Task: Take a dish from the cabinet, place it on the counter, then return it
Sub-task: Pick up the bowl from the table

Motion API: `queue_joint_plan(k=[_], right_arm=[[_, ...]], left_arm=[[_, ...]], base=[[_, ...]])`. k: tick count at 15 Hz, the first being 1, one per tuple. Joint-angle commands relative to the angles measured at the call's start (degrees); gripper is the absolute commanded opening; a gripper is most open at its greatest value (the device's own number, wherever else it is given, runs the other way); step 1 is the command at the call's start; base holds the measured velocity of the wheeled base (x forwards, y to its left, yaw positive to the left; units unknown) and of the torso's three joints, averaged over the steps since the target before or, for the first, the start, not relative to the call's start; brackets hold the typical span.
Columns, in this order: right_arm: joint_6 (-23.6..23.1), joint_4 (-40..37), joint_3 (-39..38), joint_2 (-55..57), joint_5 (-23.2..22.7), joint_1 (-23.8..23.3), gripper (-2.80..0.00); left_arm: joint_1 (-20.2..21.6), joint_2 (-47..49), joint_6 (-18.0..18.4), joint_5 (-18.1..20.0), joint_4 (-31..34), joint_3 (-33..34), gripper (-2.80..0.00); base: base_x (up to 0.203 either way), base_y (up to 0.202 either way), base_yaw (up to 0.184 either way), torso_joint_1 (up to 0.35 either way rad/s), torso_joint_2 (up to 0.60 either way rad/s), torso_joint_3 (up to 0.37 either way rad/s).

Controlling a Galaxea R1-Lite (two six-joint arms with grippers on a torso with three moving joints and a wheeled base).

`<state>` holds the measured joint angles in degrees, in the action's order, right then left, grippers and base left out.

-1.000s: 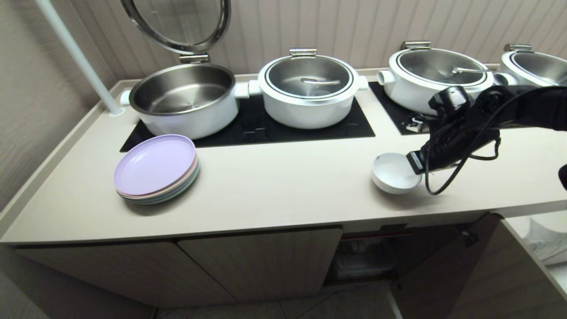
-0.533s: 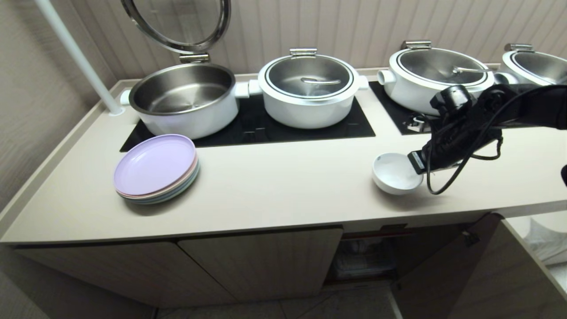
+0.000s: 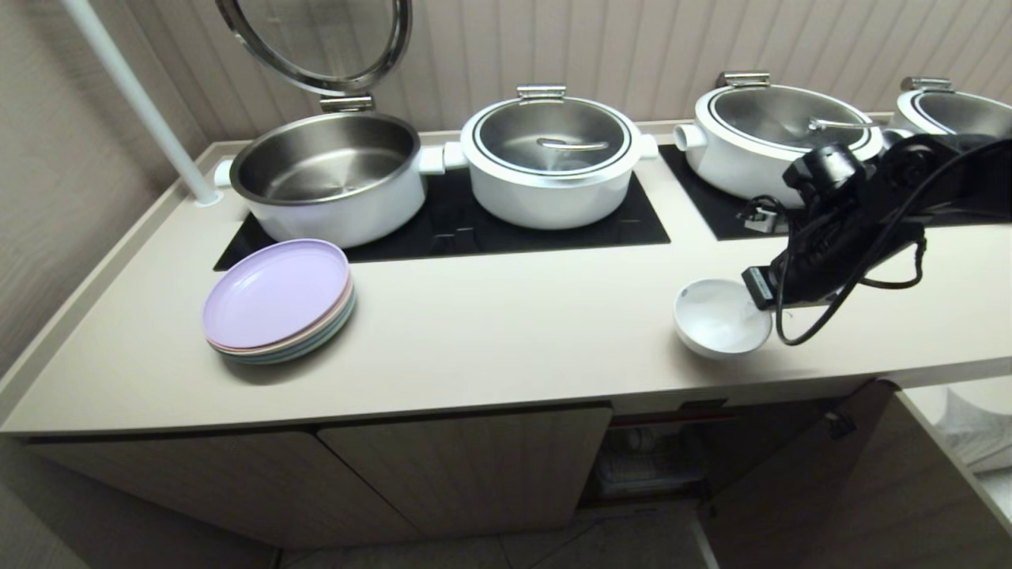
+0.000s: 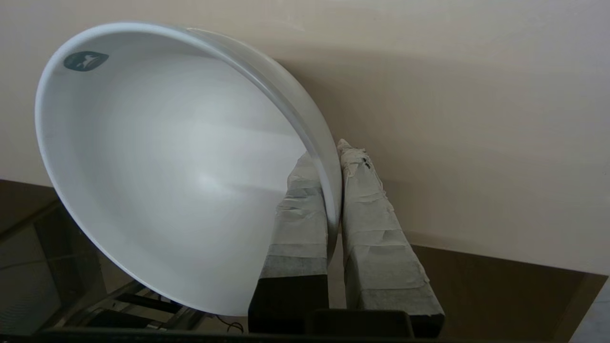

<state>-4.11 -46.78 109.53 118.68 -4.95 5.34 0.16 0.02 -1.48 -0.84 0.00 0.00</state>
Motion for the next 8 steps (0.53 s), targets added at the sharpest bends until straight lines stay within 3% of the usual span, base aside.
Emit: queue_joint_plan(k=[1, 5, 8], right_arm=[[0.1, -0.2, -3.2, -3.9, -0.1, 0.0, -2.8], [7.2, -0.5, -6.7, -8.0, -0.1, 0.1, -2.8], [7.7, -0.4, -12.6, -12.5, -0.1, 0.2, -2.8]], left_arm=[[0.0, 0.0, 0.0, 0.0, 0.0, 0.0, -2.8], [0.0, 0.0, 0.0, 0.0, 0.0, 0.0, -2.8], [0.0, 0.0, 0.0, 0.0, 0.0, 0.0, -2.8]], base=[[0.0, 0.0, 0.0, 0.0, 0.0, 0.0], [0.0, 0.0, 0.0, 0.0, 0.0, 0.0], [0.0, 0.0, 0.0, 0.0, 0.0, 0.0]])
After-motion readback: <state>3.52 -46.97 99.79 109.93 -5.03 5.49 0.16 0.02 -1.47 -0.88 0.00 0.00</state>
